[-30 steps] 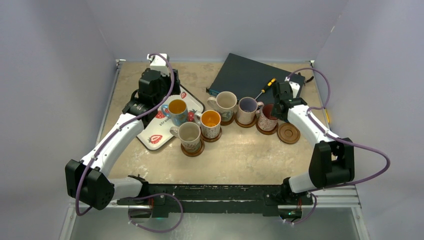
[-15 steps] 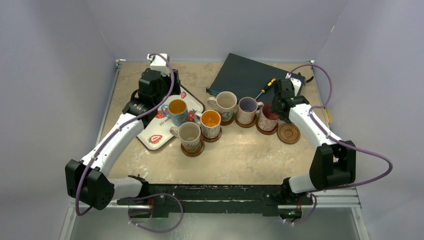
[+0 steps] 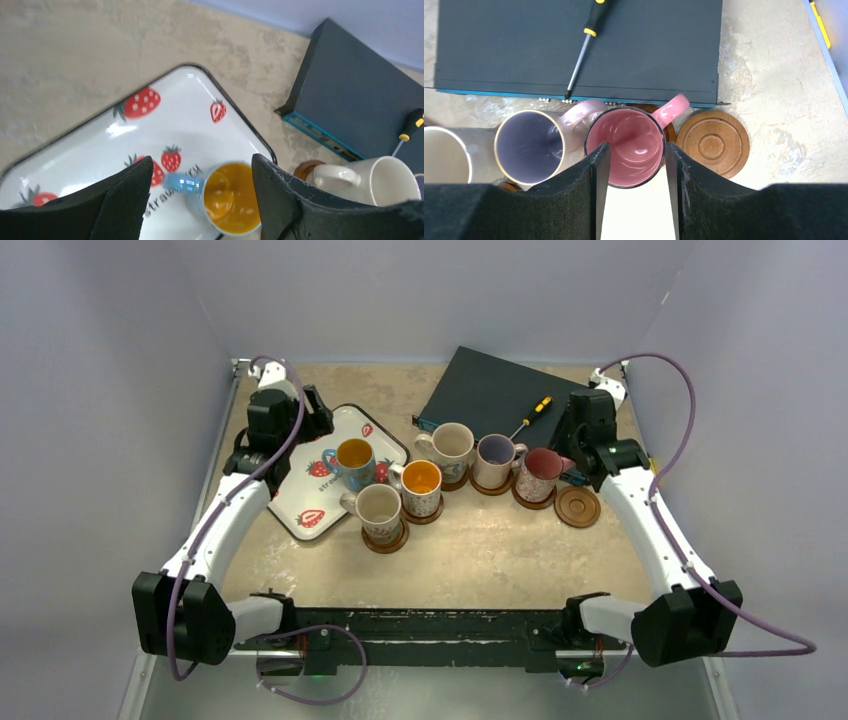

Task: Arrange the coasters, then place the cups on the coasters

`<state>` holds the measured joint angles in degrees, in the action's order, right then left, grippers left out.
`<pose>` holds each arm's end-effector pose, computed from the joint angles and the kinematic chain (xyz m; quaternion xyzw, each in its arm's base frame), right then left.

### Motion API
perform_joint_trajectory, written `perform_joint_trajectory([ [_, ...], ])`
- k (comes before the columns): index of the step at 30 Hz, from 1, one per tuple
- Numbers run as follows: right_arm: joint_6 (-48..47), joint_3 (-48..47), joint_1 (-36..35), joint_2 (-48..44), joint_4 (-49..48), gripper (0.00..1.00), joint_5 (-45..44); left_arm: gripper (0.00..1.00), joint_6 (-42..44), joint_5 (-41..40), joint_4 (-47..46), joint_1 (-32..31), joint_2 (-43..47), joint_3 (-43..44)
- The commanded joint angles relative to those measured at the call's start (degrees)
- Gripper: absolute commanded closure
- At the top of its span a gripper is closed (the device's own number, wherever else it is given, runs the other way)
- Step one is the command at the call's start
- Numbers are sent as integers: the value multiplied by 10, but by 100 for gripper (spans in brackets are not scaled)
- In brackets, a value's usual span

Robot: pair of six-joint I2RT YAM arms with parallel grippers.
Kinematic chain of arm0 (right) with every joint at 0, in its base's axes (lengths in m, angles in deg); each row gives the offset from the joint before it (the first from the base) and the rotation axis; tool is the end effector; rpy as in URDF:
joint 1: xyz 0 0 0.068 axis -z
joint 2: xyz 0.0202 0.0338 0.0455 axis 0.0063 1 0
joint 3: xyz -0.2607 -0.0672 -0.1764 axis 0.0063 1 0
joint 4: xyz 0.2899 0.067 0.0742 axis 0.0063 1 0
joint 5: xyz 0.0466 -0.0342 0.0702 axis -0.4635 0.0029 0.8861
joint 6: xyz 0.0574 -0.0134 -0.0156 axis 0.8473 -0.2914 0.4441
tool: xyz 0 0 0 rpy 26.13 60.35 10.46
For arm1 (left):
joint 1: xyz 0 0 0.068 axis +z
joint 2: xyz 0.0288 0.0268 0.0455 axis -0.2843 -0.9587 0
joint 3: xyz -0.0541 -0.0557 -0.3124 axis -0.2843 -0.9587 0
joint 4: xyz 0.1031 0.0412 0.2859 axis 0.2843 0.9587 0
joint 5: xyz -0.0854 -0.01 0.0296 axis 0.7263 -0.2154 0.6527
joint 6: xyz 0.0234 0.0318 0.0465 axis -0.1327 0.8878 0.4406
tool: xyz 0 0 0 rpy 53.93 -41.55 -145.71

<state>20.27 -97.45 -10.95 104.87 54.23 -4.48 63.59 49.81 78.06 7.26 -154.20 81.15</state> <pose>0.3073 0.0408 0.3813 0.2003 0.8491 -0.0095 0.4887 0.3237 -0.0489 0.3689 -0.1148 0.8125 -0.1224 0.5582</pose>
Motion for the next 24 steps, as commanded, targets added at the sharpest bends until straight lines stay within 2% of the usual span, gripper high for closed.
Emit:
perform_joint_trajectory([
  [1,-19,-21,1,-30,2,52,23,32,-117,36,9,6,37,-60],
  [5,-31,-8,1,-47,-11,52,34,32,-183,66,-17,5,55,-117],
  [9,-32,7,1,-52,-18,52,44,34,-212,72,-27,5,57,-149],
  [16,-39,29,1,-57,-29,51,53,34,-210,136,-42,5,-3,-163],
  [21,-42,32,1,-62,-30,51,57,35,-199,129,-53,5,-34,-160],
  [24,-45,38,1,-66,-34,51,60,39,-184,123,-42,5,-57,-145],
])
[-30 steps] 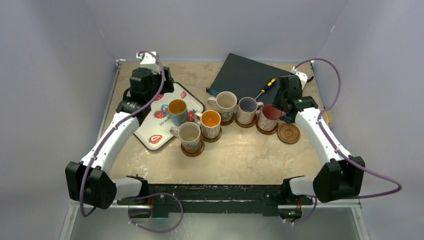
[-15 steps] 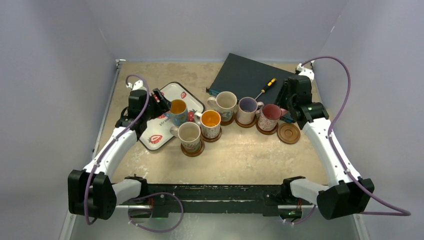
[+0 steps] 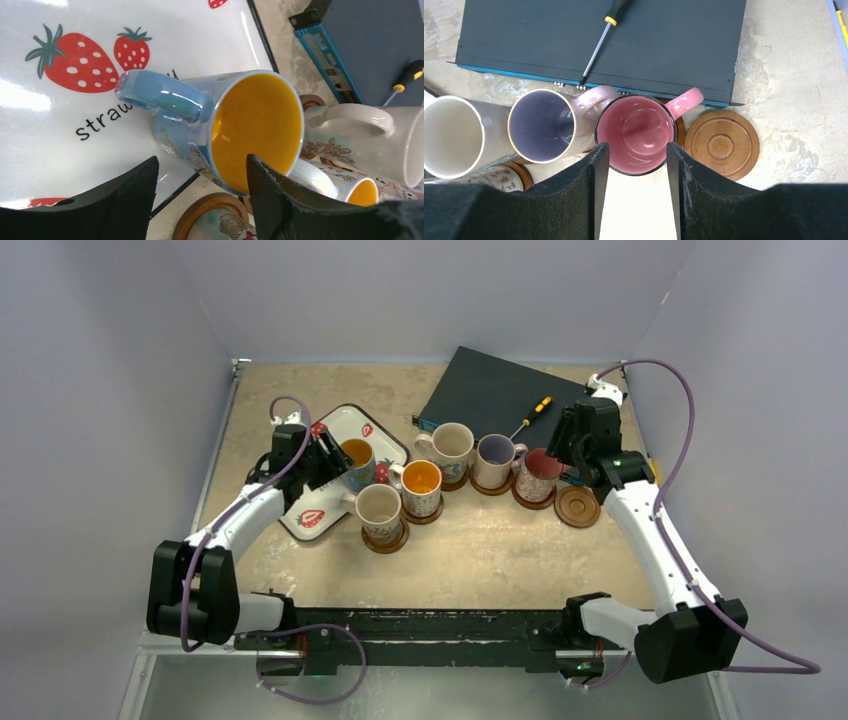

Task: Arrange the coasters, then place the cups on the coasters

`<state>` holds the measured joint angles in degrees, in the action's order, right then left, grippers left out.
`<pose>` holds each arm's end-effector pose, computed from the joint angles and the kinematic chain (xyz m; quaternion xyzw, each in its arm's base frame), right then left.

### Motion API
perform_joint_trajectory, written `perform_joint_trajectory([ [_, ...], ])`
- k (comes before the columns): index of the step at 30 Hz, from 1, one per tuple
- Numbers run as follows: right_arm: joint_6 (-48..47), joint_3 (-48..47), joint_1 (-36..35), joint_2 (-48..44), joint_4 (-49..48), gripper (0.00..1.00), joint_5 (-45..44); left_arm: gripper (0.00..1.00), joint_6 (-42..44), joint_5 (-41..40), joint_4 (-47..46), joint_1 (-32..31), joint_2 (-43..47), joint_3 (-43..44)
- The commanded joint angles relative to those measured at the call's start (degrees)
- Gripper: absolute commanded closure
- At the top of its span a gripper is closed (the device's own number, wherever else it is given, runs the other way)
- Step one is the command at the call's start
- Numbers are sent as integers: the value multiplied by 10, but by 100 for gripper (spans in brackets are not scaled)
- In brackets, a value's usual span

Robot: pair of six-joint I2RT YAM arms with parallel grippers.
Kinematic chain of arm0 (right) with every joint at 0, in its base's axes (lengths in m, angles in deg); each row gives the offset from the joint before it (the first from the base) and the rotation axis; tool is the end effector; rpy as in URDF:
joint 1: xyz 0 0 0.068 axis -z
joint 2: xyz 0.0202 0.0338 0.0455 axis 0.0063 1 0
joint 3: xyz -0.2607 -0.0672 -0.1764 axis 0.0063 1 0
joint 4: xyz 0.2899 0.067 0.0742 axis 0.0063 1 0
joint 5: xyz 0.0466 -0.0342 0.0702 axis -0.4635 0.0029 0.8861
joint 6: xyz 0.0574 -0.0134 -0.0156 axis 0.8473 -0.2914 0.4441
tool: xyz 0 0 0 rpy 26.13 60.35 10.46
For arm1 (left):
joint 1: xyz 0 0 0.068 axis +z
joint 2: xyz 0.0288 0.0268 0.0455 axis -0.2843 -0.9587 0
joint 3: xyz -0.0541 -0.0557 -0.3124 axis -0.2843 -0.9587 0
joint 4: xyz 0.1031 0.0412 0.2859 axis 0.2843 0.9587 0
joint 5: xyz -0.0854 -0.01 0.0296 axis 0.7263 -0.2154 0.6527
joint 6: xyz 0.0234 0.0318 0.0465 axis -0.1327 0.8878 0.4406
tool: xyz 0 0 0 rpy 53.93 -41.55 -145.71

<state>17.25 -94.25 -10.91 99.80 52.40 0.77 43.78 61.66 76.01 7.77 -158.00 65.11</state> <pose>0.2849 0.0404 0.3863 0.1600 0.8470 0.0268 0.5063 0.3069 -0.0529 0.2416 -0.2300 0.8681 -0.2380 0.3701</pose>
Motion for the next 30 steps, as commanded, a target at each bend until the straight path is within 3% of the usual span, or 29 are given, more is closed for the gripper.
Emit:
perform_joint_trajectory([
  [1,-16,8,1,-16,-16,51,9,41,20,-2,-15,0,-24,22],
  [5,-21,16,1,-18,-18,51,10,48,39,-26,-5,-1,-32,35],
  [9,-26,18,1,-19,-20,50,7,66,80,-32,34,-1,-57,76],
  [12,-29,21,1,-21,-22,50,6,73,123,-40,81,0,-87,123],
  [19,-33,32,1,-30,-26,50,6,99,220,-42,162,-1,-140,213],
  [26,-36,38,1,-37,-30,50,10,100,360,0,188,-12,-155,263],
  [30,-36,38,1,-35,-34,49,14,100,450,-69,221,-64,-158,279],
])
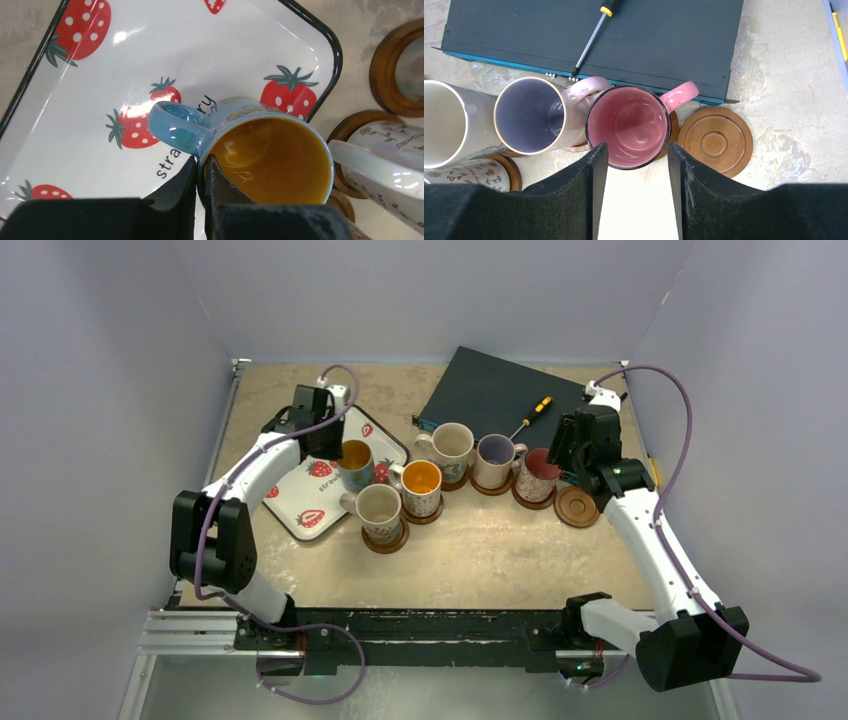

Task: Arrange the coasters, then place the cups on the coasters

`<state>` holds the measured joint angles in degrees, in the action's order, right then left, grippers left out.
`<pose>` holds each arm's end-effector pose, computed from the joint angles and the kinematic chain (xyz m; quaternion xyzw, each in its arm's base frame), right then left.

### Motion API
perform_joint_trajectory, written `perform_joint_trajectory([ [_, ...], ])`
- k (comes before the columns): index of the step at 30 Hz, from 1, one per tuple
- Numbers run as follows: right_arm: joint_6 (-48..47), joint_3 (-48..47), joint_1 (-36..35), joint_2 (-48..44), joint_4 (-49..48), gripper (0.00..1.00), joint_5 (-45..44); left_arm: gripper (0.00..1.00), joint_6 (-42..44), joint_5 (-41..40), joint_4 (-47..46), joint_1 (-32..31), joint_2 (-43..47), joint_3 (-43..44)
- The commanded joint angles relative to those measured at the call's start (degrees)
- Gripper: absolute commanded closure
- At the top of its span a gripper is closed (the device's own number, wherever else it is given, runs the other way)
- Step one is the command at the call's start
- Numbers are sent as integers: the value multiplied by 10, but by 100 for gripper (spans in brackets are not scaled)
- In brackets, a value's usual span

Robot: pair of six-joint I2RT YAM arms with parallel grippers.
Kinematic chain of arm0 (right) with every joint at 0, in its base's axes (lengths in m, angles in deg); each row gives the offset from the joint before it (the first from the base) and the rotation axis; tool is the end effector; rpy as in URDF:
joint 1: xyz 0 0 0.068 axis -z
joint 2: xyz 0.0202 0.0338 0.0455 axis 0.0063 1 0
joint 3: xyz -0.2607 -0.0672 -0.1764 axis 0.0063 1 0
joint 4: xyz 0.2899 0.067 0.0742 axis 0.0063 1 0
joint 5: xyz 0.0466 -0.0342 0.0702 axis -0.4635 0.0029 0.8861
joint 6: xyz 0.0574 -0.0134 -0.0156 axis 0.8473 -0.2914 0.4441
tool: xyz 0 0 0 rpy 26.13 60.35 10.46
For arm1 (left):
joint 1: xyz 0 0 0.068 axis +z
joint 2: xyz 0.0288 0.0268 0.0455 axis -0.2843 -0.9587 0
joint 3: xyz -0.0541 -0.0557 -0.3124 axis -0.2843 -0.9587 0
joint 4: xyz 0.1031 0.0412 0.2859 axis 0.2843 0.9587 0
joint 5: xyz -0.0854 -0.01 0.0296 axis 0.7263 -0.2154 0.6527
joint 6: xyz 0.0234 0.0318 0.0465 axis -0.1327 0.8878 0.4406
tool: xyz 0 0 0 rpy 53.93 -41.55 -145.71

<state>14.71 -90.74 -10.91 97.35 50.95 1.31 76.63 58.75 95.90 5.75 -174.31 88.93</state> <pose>0.2742 0.0388 0.3757 0.1392 0.8493 0.0206 0.5088 0.3853 -0.0767 0.2719 0.0265 0.9403 -0.0931 0.3262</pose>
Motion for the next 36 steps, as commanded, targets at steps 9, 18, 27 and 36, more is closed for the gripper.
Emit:
perform_joint_trajectory([
  [9,-11,0,1,-11,-18,49,17,65,63,-108,52,-61,-22,57],
  [18,-9,8,1,-21,-18,48,21,47,-102,-104,33,-60,20,-8],
  [27,-9,10,1,-27,-19,48,26,70,-151,-70,-22,-60,70,-82],
  [36,-11,8,1,-37,-12,48,30,100,-118,-149,-19,-59,98,-45],
])
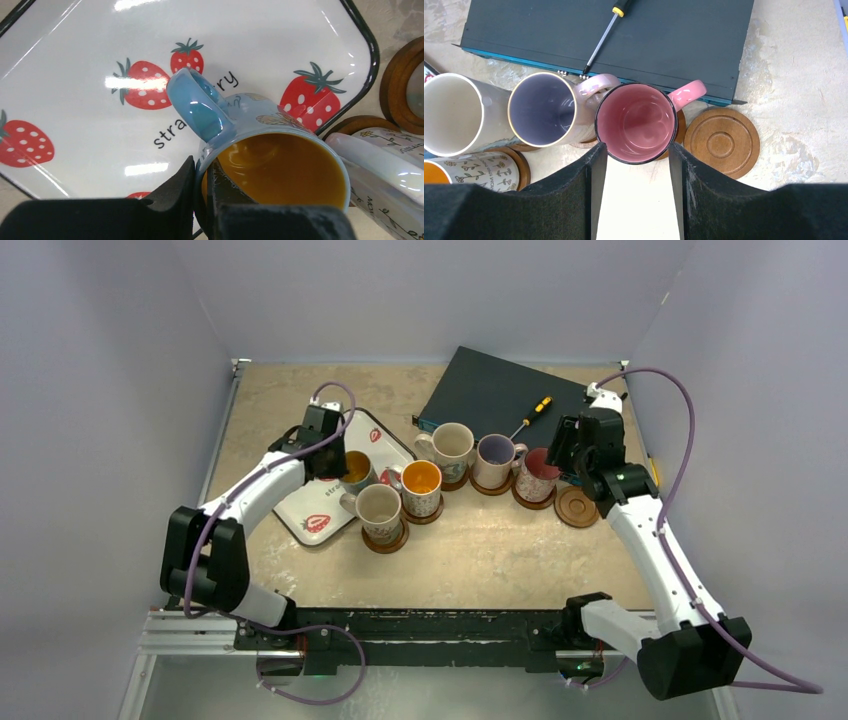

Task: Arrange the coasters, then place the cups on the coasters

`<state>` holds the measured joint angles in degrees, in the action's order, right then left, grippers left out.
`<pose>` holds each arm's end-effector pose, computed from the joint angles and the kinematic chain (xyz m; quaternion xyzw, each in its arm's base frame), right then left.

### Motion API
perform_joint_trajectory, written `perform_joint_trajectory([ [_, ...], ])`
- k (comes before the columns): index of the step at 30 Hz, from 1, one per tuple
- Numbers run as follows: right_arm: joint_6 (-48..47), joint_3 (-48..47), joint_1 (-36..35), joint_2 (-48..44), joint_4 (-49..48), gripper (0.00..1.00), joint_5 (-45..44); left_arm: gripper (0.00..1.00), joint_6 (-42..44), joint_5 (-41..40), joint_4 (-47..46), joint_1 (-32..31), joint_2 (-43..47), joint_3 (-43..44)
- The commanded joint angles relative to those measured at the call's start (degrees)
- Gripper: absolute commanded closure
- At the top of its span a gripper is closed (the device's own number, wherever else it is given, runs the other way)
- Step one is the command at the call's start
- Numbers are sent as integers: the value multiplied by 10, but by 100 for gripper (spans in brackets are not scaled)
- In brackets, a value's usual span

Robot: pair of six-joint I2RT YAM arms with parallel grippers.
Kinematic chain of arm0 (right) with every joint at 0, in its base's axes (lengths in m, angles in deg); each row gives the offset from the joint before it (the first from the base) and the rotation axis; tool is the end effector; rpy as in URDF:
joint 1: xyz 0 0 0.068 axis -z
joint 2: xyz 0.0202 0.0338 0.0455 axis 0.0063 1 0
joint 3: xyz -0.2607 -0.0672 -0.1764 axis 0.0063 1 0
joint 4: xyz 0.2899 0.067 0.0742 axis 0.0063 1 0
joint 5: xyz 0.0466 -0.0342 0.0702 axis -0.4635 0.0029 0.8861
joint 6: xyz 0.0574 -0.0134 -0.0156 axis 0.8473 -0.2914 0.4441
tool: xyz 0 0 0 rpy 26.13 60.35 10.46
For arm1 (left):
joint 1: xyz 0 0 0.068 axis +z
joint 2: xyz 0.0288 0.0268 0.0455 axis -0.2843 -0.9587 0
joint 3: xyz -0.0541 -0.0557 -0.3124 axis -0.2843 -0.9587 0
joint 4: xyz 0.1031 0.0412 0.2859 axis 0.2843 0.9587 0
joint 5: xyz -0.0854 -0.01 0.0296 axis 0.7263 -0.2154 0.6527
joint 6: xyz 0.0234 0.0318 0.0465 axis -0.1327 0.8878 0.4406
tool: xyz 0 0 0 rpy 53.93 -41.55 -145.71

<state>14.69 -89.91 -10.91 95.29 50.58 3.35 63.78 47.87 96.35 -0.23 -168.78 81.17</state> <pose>0.2651 0.0387 0.3795 0.1312 0.8449 0.0395 0.5171 0.3418 -0.0973 0.2563 -0.0610 0.9456 -0.0531 0.3152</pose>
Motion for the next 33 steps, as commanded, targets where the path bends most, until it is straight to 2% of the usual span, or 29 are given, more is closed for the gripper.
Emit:
perform_joint_trajectory([
  [1,-11,-3,1,-17,-6,48,10,100,16,-50,-27,0,54,38],
  [10,-11,-20,1,-16,-2,47,4,100,85,-65,-58,0,126,89],
  [16,-14,-33,1,-19,-4,47,2,100,111,-37,-49,-9,157,142],
  [19,-14,-39,1,-24,-6,47,7,100,130,15,-38,-20,162,172],
  [23,-14,-46,1,-32,-5,47,6,100,174,103,-10,-90,143,223],
  [28,-12,-56,1,-48,-2,47,4,100,263,127,24,-231,116,259],
  [33,-10,-55,1,-73,10,47,-21,100,280,196,34,-306,72,270],
])
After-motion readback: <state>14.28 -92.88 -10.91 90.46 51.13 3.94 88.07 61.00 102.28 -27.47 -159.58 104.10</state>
